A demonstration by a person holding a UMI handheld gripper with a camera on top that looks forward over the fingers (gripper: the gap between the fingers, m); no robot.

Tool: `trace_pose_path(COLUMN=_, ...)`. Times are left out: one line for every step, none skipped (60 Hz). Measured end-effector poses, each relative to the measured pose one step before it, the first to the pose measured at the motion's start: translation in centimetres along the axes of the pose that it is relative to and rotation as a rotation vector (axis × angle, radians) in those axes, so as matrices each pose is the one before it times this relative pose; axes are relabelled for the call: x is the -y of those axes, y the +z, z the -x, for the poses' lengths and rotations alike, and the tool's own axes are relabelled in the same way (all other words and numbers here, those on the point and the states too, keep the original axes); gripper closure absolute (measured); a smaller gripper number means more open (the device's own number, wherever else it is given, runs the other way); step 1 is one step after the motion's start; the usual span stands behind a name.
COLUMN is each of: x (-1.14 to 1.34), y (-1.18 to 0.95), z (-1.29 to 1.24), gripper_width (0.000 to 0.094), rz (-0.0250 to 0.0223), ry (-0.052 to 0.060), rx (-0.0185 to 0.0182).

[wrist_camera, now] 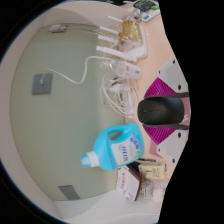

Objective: Arrange mouse

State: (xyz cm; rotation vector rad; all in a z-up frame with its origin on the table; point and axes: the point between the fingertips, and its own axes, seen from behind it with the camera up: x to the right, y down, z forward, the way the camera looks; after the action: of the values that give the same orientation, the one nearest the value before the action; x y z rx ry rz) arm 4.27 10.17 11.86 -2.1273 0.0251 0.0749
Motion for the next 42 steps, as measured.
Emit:
trace_pose_path(x=-1.258, y=0.873, z=0.834, gripper_width=0.0582, rz=0.02814, ry=0.0039, rx=0.00522)
trace_pose_path(x=-1.181, y=0.862, z=0.751, gripper_width=0.0580, rz=0.02655, ry=0.0050, rx=0.00327)
trace_pose_path(x=-1.046, y=0.826, z=0.615, gripper_width=0.0580, rz=0.02222, ry=0.0053, rx=0.00134)
trace_pose_path(x=-0.945, y=0.754, z=0.496, gripper_width=0.0581, rz=0.01899, ry=0.0018, rx=-0.00164)
trace_pose_path(x=-0.928, y=0.737, z=0.373, gripper_width=0.0581, rz=0.01943, ry=-0.0032, rx=-0.00405)
trace_pose_path(x=-0.907, y=0.673, z=0.286, gripper_width=0.0580, rz=0.02053, ry=-0.0055, rx=-0.00594)
trace_pose_path(x=-0.791, y=0.600, z=0.228, gripper_width=0.0580, rz=0.01861, ry=-0.0047, rx=-0.00750)
trace_pose_path(x=-0.645, y=0.570, z=0.183, gripper_width=0.0579, rz=0.01316, ry=-0.0036, rx=-0.00811)
trace_pose_path(x=-0.633, y=0.688, z=0.034, gripper_width=0.0579, rz=0.00243, ry=-0.0054, rx=0.00020)
trace_pose_path(x=-0.486, y=0.451, z=0.217, gripper_width=0.0577, rz=0.00804, ry=-0.0053, rx=-0.01410)
trace_pose_path(x=-0.419, y=0.324, z=0.120, gripper_width=0.0574, rz=0.00867, ry=-0.0059, rx=-0.00720)
trace_pose_path(x=-0.347, y=0.272, z=0.093, gripper_width=0.0562, rz=0.00674, ry=-0.0040, rx=-0.00570)
trace_pose_path(x=-0.248, y=0.259, z=0.126, gripper_width=0.0551, rz=0.00244, ry=-0.0016, rx=-0.00521)
trace_pose_path(x=-0.199, y=0.230, z=0.087, gripper_width=0.0537, rz=0.00126, ry=-0.0007, rx=-0.00563)
trace_pose_path(x=-0.197, y=0.237, z=-0.047, gripper_width=0.0526, rz=0.00428, ry=-0.0023, rx=-0.00193)
trace_pose_path(x=-0.356, y=0.141, z=0.090, gripper_width=0.0516, rz=0.00558, ry=-0.0020, rx=-0.00521)
trace_pose_path(x=-0.359, y=0.136, z=0.053, gripper_width=0.0498, rz=0.01009, ry=-0.0007, rx=-0.00451)
trace_pose_path(x=0.151, y=-0.109, z=-0.037, gripper_width=0.0485, rz=-0.00172, ry=-0.0033, rx=-0.00809)
trace_pose_path(x=0.137, y=0.021, z=-0.070, gripper_width=0.0467, rz=-0.01209, ry=-0.0027, rx=-0.00749)
trace_pose_path(x=0.006, y=-0.099, z=-0.083, gripper_width=0.0450, rz=-0.00107, ry=-0.0019, rx=-0.00898)
trace_pose_path(x=-0.014, y=-0.139, z=-0.042, gripper_width=0.0433, rz=0.00084, ry=-0.0022, rx=-0.00656)
trace_pose_path(x=0.000, y=-0.178, z=0.017, gripper_width=0.0405, rz=0.00094, ry=-0.0021, rx=-0.00384)
trace_pose_path(x=0.002, y=-0.214, z=0.043, gripper_width=0.0366, rz=0.00193, ry=-0.0022, rx=-0.00106)
trace_pose_path(x=0.041, y=-0.271, z=0.137, gripper_width=0.0276, rz=0.00176, ry=-0.0015, rx=0.00209)
trace_pose_path(x=0.070, y=-0.391, z=0.045, gripper_width=0.0208, rz=0.00312, ry=-0.0037, rx=0.00661)
trace_pose_path(x=0.101, y=-0.435, z=0.079, gripper_width=0.0141, rz=-0.00160, ry=-0.0021, rx=0.00171)
trace_pose_path(x=0.131, y=-0.493, z=0.118, gripper_width=0.0073, rz=-0.00225, ry=-0.0034, rx=0.00151)
trace_pose_path(x=0.127, y=-0.510, z=0.043, gripper_width=0.0097, rz=-0.00246, ry=-0.0020, rx=0.00217)
trace_pose_path(x=0.116, y=-0.665, z=-0.081, gripper_width=0.0105, rz=-0.00407, ry=-0.0030, rx=-0.00499)
trace_pose_path(x=0.160, y=-0.614, z=-0.079, gripper_width=0.0103, rz=-0.00483, ry=-0.0021, rx=-0.00383)
trace_pose_path(x=0.198, y=-0.694, z=-0.084, gripper_width=0.0098, rz=-0.00730, ry=-0.0024, rx=-0.00516)
trace_pose_path(x=0.199, y=-0.725, z=-0.071, gripper_width=0.0090, rz=-0.00736, ry=-0.0041, rx=-0.00485)
trace_pose_path(x=0.204, y=-0.771, z=-0.084, gripper_width=0.0091, rz=-0.00731, ry=-0.0047, rx=-0.00460)
trace_pose_path(x=0.180, y=-0.794, z=-0.096, gripper_width=0.0090, rz=-0.00681, ry=-0.0046, rx=-0.00475)
trace_pose_path(x=0.159, y=-0.804, z=-0.116, gripper_width=0.0089, rz=-0.00659, ry=-0.0039, rx=-0.00624)
trace_pose_path(x=0.121, y=-0.819, z=-0.099, gripper_width=0.0090, rz=-0.00529, ry=-0.0032, rx=-0.00600)
trace_pose_path(x=0.083, y=-0.839, z=-0.049, gripper_width=0.0090, rz=-0.00420, ry=-0.0035, rx=-0.00425)
trace_pose_path(x=0.087, y=-0.859, z=0.014, gripper_width=0.0088, rz=-0.00473, ry=-0.0045, rx=-0.00171)
trace_pose_path(x=0.114, y=-0.868, z=0.020, gripper_width=0.0086, rz=-0.00602, ry=-0.0042, rx=-0.00064)
trace_pose_path(x=0.107, y=-0.840, z=0.018, gripper_width=0.0086, rz=-0.00666, ry=-0.0018, rx=-0.00168)
trace_pose_path(x=0.052, y=-0.895, z=-0.040, gripper_width=0.0088, rz=-0.00367, ry=-0.0012, rx=-0.00003)
trace_pose_path(x=-0.027, y=-0.840, z=0.023, gripper_width=0.0086, rz=-0.00251, ry=-0.0014, rx=-0.00072)
